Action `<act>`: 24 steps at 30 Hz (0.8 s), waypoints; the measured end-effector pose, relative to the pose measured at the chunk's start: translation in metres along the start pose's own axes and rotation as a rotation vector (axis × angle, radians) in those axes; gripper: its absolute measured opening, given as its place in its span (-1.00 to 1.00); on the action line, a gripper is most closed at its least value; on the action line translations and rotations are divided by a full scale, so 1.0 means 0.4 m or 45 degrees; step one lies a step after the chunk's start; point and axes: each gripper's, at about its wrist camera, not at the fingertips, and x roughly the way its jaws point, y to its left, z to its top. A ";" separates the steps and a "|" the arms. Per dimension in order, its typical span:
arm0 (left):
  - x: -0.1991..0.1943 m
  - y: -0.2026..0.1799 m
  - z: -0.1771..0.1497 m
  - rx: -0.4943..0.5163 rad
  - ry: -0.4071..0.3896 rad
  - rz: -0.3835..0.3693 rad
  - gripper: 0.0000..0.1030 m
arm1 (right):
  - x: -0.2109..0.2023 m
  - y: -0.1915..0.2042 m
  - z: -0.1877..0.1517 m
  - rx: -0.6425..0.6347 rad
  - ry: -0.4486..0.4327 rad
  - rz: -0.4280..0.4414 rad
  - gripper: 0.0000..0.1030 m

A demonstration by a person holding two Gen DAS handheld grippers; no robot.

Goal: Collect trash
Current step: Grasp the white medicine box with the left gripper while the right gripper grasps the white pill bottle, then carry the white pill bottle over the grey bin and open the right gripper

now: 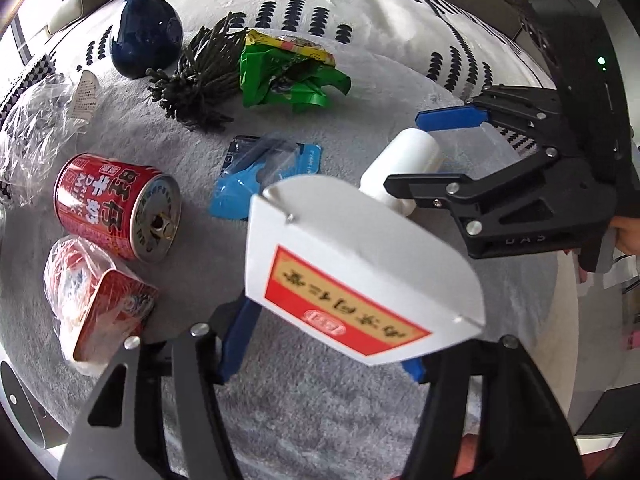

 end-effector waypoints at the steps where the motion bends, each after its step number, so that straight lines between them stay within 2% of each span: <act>1: 0.000 0.000 0.000 -0.003 0.001 -0.001 0.18 | 0.003 0.000 -0.004 0.006 0.004 0.008 0.35; 6: 0.001 0.000 -0.002 -0.006 0.007 -0.002 0.18 | 0.006 0.005 -0.018 0.035 0.017 0.037 0.39; 12: -0.001 0.001 -0.003 -0.003 0.013 -0.005 0.18 | 0.011 0.030 -0.030 0.051 0.015 0.027 0.57; 16: -0.003 0.003 -0.005 -0.015 0.012 -0.014 0.18 | 0.017 0.036 -0.028 0.078 0.012 0.009 0.66; 24: -0.012 0.009 -0.019 -0.028 0.003 -0.025 0.18 | 0.040 0.053 -0.027 0.077 0.036 -0.069 0.67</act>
